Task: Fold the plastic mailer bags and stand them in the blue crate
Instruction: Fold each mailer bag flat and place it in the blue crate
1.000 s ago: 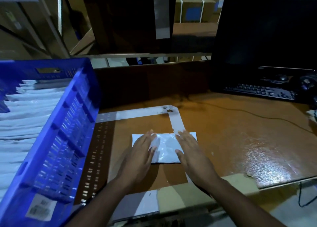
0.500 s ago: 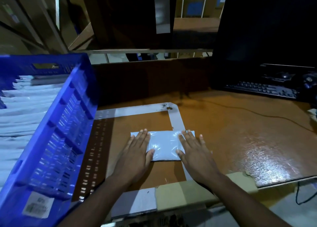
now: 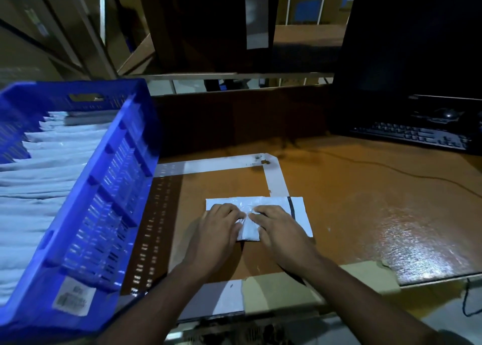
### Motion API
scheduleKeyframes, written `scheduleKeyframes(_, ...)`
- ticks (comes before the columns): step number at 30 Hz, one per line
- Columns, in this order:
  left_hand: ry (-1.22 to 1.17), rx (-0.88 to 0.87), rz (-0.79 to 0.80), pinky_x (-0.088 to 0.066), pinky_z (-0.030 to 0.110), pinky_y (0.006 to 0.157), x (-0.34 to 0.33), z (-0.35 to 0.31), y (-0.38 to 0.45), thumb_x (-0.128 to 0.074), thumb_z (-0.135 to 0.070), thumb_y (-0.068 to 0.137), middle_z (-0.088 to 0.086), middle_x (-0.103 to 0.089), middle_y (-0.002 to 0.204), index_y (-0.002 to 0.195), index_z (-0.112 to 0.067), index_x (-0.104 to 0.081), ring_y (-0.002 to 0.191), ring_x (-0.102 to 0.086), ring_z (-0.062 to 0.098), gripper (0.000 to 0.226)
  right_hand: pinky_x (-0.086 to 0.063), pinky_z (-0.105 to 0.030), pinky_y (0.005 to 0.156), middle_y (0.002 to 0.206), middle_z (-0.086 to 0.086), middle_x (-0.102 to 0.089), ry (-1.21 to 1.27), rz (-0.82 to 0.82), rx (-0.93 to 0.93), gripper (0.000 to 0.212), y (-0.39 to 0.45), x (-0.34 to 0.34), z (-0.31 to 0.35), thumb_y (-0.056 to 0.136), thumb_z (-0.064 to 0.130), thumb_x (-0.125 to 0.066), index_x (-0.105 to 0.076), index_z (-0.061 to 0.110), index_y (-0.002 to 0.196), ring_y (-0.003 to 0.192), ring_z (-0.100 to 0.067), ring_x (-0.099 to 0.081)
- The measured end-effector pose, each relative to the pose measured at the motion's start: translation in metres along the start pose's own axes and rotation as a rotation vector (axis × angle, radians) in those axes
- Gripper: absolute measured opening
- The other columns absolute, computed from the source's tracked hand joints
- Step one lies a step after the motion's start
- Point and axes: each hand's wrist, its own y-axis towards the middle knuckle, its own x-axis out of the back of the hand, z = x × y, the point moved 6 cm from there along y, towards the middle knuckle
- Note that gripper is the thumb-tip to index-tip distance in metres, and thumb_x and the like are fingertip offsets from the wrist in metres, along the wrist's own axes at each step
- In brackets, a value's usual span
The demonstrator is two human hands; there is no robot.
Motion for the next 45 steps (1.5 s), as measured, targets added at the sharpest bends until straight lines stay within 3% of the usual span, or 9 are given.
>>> scheduleKeyframes(4,-0.037,-0.030,0.009,-0.047,0.032,0.086,-0.003,-0.003,-0.014,-0.058,-0.020,0.095,-0.012,-0.064,0.113,0.114,-0.026,-0.071,0.108,-0.054,0.014,0.024,-0.046,-0.027,0.096,0.132,0.004,-0.062,0.005,-0.059,0.008,0.038,-0.014,-0.002,0.000,0.091,0.012,-0.063,-0.068,0.024,0.127,0.122,-0.015,-0.054)
scheduleKeyframes(17,-0.153,0.049,0.086,-0.046,0.036,0.089,-0.001,0.002,-0.002,-0.050,-0.031,0.099,-0.016,-0.059,0.110,0.109,-0.032,-0.066,0.107,-0.051,0.011,0.019,-0.044,-0.035,0.106,0.142,0.002,-0.058,-0.038,-0.051,-0.037,0.039,-0.014,-0.002,0.002,0.098,0.016,-0.055,-0.064,0.025,0.134,0.132,-0.018,-0.051)
scheduleKeyframes(21,-0.140,0.066,0.070,-0.045,0.033,0.087,-0.005,0.002,-0.008,-0.043,-0.036,0.096,-0.018,-0.058,0.105,0.103,-0.034,-0.064,0.103,-0.051,0.008,0.023,-0.039,-0.028,0.108,0.143,0.006,-0.056,0.007,-0.055,-0.028,0.040,-0.019,-0.002,-0.002,0.098,0.015,-0.049,-0.064,0.027,0.134,0.133,-0.013,-0.046)
scheduleKeyframes(24,-0.167,0.160,0.023,-0.049,0.037,0.081,0.003,0.007,0.010,-0.044,-0.035,0.102,-0.012,-0.062,0.098,0.098,-0.033,-0.065,0.095,-0.058,0.014,0.022,-0.025,-0.009,0.110,0.148,0.011,-0.048,0.125,0.025,-0.042,0.041,-0.008,-0.002,-0.006,0.101,0.014,-0.050,-0.059,0.028,0.139,0.136,-0.005,-0.035)
scheduleKeyframes(27,-0.162,0.268,0.000,-0.049,0.032,0.078,0.004,0.008,0.014,-0.056,-0.031,0.102,-0.010,-0.060,0.112,0.111,-0.032,-0.060,0.097,-0.058,0.013,0.011,-0.027,-0.018,0.116,0.151,0.015,-0.042,0.279,-0.019,-0.126,0.039,-0.016,0.006,-0.016,0.105,0.026,-0.047,-0.050,0.029,0.144,0.138,0.000,-0.033)
scheduleKeyframes(31,0.200,0.151,0.000,-0.047,0.040,0.102,-0.007,0.009,0.004,-0.062,-0.040,0.097,-0.002,-0.062,0.133,0.130,-0.023,-0.063,0.122,-0.051,0.021,0.038,-0.004,-0.024,0.121,0.161,0.001,-0.034,-0.100,-0.075,-0.174,0.051,-0.021,0.002,-0.029,0.106,0.034,-0.040,-0.037,0.015,0.154,0.151,-0.013,-0.019)
scheduleKeyframes(34,0.183,0.130,0.118,-0.019,0.038,0.125,-0.023,0.021,-0.005,-0.020,-0.052,0.104,0.000,-0.037,0.161,0.155,-0.018,-0.038,0.151,-0.027,0.015,0.064,0.003,-0.030,0.122,0.162,-0.003,-0.032,-0.219,0.002,-0.171,0.057,-0.020,-0.006,-0.030,0.105,0.043,-0.027,-0.036,0.016,0.155,0.152,-0.018,-0.013)
scheduleKeyframes(38,0.153,0.098,0.176,0.009,0.027,0.124,-0.024,0.024,-0.002,0.001,-0.058,0.099,-0.006,-0.005,0.169,0.162,-0.020,-0.011,0.154,0.006,0.004,0.074,0.013,-0.027,0.117,0.168,0.002,0.004,-0.186,0.048,-0.173,0.058,-0.013,-0.002,-0.036,0.108,0.047,-0.023,-0.011,0.027,0.161,0.154,-0.014,0.011)
scheduleKeyframes(45,0.075,0.105,0.210,-0.002,0.027,0.125,-0.019,0.027,-0.002,-0.004,-0.063,0.099,-0.006,-0.008,0.170,0.163,-0.021,-0.013,0.155,-0.001,0.005,0.077,0.005,-0.028,0.123,0.168,0.007,0.001,-0.160,0.087,-0.171,0.064,-0.015,0.000,-0.042,0.101,0.058,-0.012,-0.009,0.034,0.160,0.153,-0.009,0.009)
